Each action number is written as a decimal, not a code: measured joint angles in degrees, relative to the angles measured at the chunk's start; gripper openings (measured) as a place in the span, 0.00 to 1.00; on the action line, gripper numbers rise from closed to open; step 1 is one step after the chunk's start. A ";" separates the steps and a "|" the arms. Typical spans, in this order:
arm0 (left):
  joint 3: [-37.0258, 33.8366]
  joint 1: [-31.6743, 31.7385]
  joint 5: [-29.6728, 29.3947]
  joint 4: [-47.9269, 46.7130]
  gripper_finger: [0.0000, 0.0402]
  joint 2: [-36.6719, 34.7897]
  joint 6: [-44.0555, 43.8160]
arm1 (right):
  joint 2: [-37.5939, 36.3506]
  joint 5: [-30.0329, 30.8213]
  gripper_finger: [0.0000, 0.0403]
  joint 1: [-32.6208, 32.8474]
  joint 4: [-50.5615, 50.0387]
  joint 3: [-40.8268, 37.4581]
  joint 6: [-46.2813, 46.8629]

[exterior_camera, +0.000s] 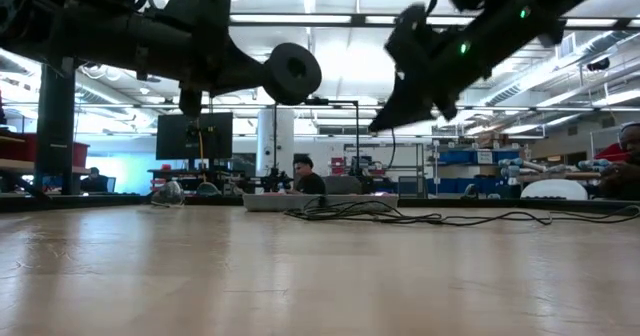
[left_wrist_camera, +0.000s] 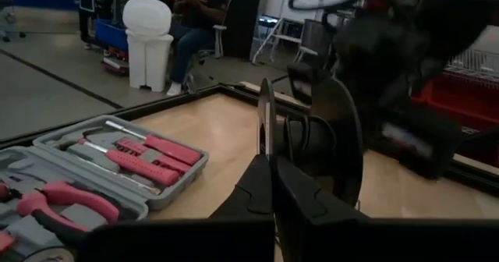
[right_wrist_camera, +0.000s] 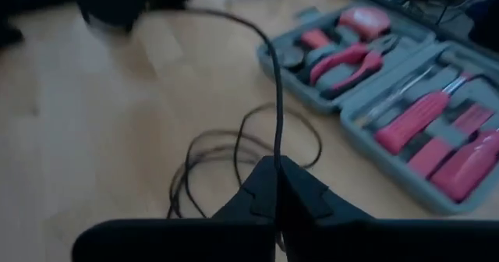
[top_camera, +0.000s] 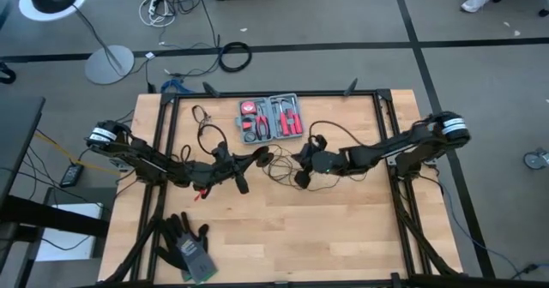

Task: Coil cords
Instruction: Coil the black wire onto the black spool

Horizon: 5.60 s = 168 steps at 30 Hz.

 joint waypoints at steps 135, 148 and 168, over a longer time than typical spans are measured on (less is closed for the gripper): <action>-5.62 -2.06 2.13 -2.94 0.00 0.03 -6.13 | 1.05 -8.00 0.00 -4.73 -11.20 11.75 -2.40; 3.71 1.31 -3.30 -21.00 0.00 0.04 -8.76 | 15.25 -13.77 0.00 -1.90 -12.59 27.59 -7.55; 0.80 -0.69 -3.22 -5.87 0.00 0.04 -6.14 | 25.37 -10.29 0.03 -1.02 -16.78 29.22 -6.45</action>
